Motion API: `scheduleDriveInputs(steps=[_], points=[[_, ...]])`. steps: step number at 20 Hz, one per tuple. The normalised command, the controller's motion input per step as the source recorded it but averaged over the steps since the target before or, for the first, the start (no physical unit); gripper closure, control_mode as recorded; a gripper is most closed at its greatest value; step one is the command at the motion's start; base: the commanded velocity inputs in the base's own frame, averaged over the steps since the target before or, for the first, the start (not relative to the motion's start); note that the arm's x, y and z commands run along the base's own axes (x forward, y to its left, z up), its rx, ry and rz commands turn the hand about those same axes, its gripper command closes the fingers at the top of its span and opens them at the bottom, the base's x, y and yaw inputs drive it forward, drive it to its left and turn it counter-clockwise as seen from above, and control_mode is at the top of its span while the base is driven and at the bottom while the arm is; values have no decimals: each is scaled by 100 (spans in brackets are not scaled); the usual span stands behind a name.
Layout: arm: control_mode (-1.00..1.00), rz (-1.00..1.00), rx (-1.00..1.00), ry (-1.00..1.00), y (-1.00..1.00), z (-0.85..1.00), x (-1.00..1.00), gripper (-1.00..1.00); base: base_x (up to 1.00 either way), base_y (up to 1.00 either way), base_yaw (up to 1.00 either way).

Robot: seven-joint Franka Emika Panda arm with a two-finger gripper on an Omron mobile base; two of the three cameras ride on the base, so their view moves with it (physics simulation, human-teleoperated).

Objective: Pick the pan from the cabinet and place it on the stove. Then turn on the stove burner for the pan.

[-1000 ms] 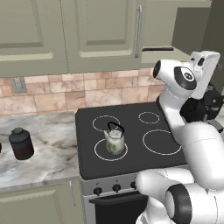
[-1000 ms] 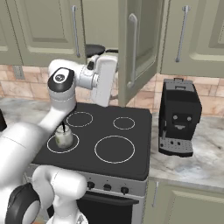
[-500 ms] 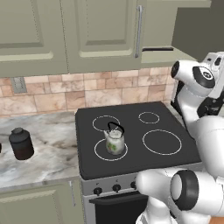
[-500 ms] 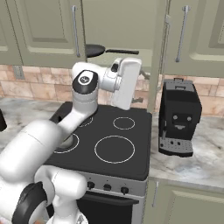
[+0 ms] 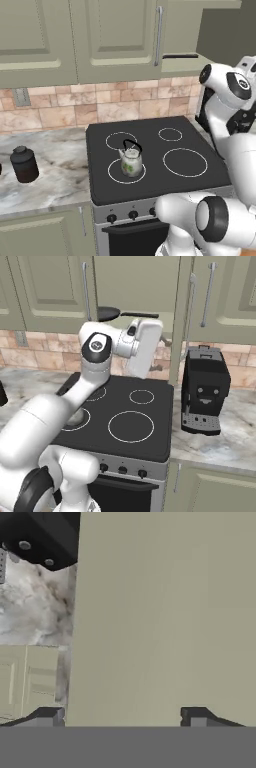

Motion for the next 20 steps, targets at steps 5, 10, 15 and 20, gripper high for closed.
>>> scheduleDriveInputs(steps=[5, 10, 15, 20], points=[[-100, 1, 0, -24, 94, 5, -47, -100, 0, 0, 0], [-100, 3, 0, -25, 100, 14, -23, -100, 0, 0, 0], [-100, 7, 5, -27, 96, 18, -2, -100, 0, 0, 0], [-100, 16, 14, -36, 68, 24, 0, -100, 0, 0, 0]])
